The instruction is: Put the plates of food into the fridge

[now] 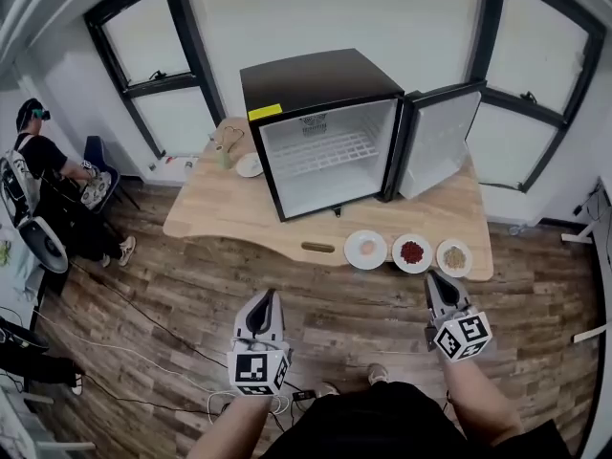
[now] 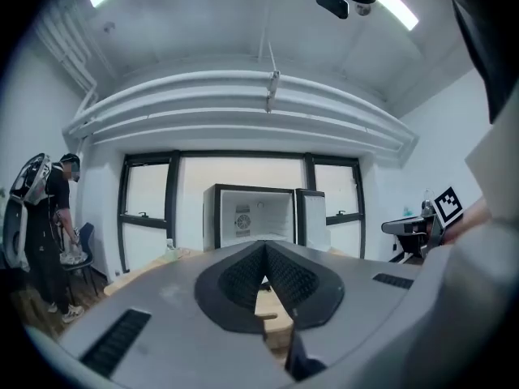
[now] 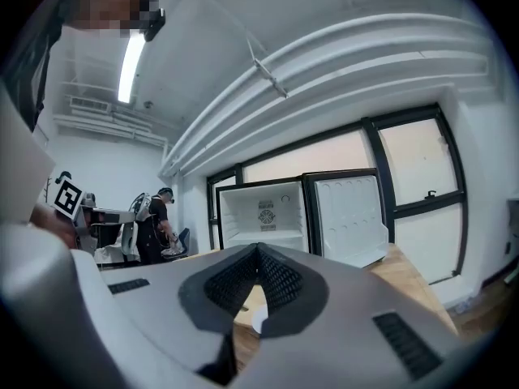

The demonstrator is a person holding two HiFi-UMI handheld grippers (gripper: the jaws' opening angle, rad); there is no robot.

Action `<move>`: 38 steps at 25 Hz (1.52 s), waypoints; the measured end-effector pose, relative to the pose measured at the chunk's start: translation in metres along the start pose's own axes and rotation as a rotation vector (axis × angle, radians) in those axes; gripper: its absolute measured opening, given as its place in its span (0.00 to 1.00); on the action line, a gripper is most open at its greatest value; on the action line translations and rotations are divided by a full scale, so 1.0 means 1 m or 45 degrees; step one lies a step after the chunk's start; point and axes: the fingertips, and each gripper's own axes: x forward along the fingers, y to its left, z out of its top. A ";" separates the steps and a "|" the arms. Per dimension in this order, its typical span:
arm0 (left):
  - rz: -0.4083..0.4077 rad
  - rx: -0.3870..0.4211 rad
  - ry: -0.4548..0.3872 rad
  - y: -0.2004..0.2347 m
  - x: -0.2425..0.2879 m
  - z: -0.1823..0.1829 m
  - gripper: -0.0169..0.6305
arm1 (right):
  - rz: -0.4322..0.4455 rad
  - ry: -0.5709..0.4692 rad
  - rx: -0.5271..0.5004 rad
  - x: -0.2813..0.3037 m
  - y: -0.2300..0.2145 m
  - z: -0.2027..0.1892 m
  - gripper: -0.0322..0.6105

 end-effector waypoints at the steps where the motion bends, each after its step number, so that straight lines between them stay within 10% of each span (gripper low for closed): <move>1: -0.006 0.014 -0.008 0.003 -0.001 0.003 0.03 | -0.013 -0.008 0.012 0.000 0.001 -0.002 0.08; 18: 0.027 0.050 -0.009 0.035 0.062 -0.001 0.03 | -0.076 0.055 0.273 0.065 -0.010 -0.055 0.09; 38: 0.006 0.059 0.167 0.050 0.201 -0.081 0.03 | -0.215 0.332 0.780 0.148 -0.062 -0.235 0.09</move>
